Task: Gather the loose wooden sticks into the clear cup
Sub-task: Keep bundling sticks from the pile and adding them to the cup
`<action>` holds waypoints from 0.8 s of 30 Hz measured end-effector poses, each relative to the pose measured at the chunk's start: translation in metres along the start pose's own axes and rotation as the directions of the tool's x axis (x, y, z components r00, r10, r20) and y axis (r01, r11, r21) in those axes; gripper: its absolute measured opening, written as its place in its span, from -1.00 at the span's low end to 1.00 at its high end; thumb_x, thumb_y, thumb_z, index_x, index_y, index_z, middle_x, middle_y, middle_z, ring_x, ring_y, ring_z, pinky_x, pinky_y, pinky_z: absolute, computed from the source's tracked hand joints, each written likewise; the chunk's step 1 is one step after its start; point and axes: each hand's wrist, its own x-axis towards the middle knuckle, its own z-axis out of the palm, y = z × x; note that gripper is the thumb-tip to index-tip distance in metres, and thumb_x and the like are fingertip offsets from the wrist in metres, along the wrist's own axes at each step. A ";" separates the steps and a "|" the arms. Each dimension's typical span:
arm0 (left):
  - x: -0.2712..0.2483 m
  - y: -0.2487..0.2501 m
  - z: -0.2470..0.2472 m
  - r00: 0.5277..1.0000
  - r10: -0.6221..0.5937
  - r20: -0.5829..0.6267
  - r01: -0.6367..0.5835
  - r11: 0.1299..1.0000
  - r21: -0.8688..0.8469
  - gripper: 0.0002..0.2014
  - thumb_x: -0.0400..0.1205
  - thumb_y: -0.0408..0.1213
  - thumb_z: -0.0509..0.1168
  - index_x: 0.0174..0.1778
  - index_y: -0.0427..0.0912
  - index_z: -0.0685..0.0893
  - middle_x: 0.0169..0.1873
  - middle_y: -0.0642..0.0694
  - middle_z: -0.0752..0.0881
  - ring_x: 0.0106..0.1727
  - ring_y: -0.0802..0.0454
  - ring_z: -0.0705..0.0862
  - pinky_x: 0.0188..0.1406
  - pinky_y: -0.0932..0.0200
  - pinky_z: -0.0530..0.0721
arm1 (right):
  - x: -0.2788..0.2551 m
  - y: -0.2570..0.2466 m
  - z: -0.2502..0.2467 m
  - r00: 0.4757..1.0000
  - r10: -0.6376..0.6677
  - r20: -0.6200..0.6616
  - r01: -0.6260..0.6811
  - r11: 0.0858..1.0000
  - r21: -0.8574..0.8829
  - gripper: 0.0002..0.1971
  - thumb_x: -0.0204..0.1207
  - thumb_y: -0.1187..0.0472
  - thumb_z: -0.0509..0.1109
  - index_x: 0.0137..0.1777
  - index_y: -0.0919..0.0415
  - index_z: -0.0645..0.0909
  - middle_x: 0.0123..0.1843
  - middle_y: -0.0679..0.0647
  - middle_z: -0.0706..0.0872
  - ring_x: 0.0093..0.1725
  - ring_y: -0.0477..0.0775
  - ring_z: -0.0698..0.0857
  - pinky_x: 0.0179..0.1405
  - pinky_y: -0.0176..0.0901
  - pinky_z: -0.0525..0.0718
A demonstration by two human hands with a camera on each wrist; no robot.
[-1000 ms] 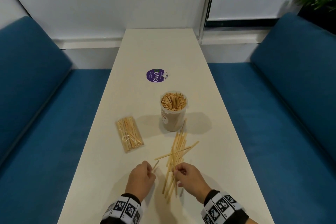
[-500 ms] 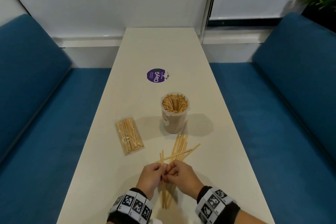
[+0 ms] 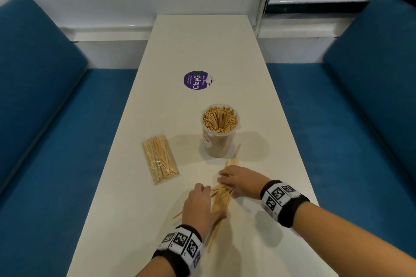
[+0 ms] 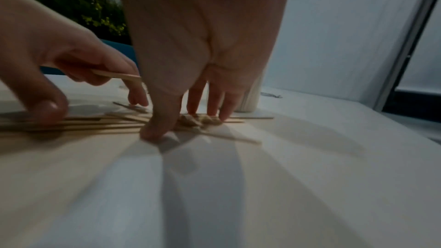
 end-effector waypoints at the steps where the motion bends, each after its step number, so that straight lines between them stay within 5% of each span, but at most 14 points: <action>1: -0.001 -0.002 0.002 1.000 0.015 -0.011 -0.015 1.000 0.011 -0.33 0.48 0.17 0.33 0.43 -0.11 0.38 0.31 -0.04 0.42 0.27 -0.01 0.48 0.26 0.17 0.50 | -0.004 0.000 0.003 0.998 -0.016 -0.063 0.018 1.000 0.025 -0.54 0.50 0.26 0.40 0.41 0.23 0.51 0.47 0.20 0.47 0.46 0.20 0.40 0.46 0.05 0.40; 4: -0.001 -0.007 0.006 0.996 0.060 -0.062 -0.061 0.998 -0.003 -0.55 0.59 0.05 0.26 0.33 -0.10 0.54 0.20 -0.02 0.55 0.19 0.00 0.52 0.16 0.20 0.49 | -0.017 -0.002 0.013 0.968 -0.072 -0.242 0.079 0.997 0.021 -0.77 0.49 0.26 0.41 0.12 0.27 0.72 0.08 0.19 0.73 0.09 0.22 0.65 0.05 0.03 0.65; 8: -0.004 -0.008 0.009 0.979 0.144 -0.143 -0.145 0.989 0.006 -0.70 0.70 -0.13 0.11 0.23 -0.07 0.65 0.08 -0.02 0.63 0.10 0.02 0.56 0.07 0.23 0.49 | -0.022 -0.005 0.028 0.906 -0.111 -0.409 0.091 0.994 -0.067 -0.90 0.19 0.20 0.58 -0.28 0.10 0.78 -0.35 -0.02 0.73 -0.37 0.03 0.70 -0.46 -0.25 0.65; 14: -0.008 0.000 0.018 0.995 0.081 -0.054 -0.085 0.994 -0.067 -0.60 0.57 0.03 0.29 0.23 -0.14 0.55 0.11 -0.06 0.55 0.12 0.00 0.53 0.08 0.24 0.44 | -0.023 -0.013 0.041 0.890 -0.091 -0.447 0.052 0.994 -0.098 -0.72 0.08 0.15 0.71 -0.30 0.09 0.67 -0.35 -0.06 0.67 -0.39 -0.04 0.65 -0.50 -0.27 0.63; 18: -0.003 0.003 0.013 0.993 0.105 -0.061 -0.101 0.993 0.061 -0.78 0.61 -0.14 0.29 0.10 -0.15 0.62 0.01 -0.06 0.64 0.04 0.00 0.60 -0.01 0.23 0.49 | -0.028 -0.019 0.047 0.883 -0.080 -0.462 0.000 0.985 -0.172 -0.86 0.31 0.08 0.52 -0.26 0.05 0.62 -0.31 -0.09 0.65 -0.39 -0.08 0.60 -0.48 -0.29 0.56; 21: -0.003 0.003 0.014 0.982 0.185 0.030 -0.187 0.963 0.193 -0.64 -0.01 -0.15 0.70 -0.47 -0.03 0.65 -0.53 0.02 0.61 -0.53 0.15 0.58 -0.58 0.33 0.50 | -0.032 -0.023 0.053 0.888 -0.040 -0.459 -0.061 0.977 -0.203 -0.86 0.44 0.08 0.18 -0.20 0.03 0.56 -0.30 -0.10 0.62 -0.37 -0.09 0.56 -0.36 -0.33 0.45; 24: 0.000 -0.001 0.032 0.976 0.210 0.052 -0.216 0.936 0.278 -0.59 -0.18 -0.31 0.68 -0.55 -0.07 0.62 -0.60 -0.02 0.55 -0.62 0.13 0.51 -0.69 0.33 0.45 | -0.033 -0.025 0.058 0.870 -0.005 -0.494 -0.102 0.977 -0.189 -0.85 0.41 0.13 0.12 -0.14 0.03 0.53 -0.27 -0.09 0.62 -0.33 -0.09 0.51 -0.30 -0.26 0.39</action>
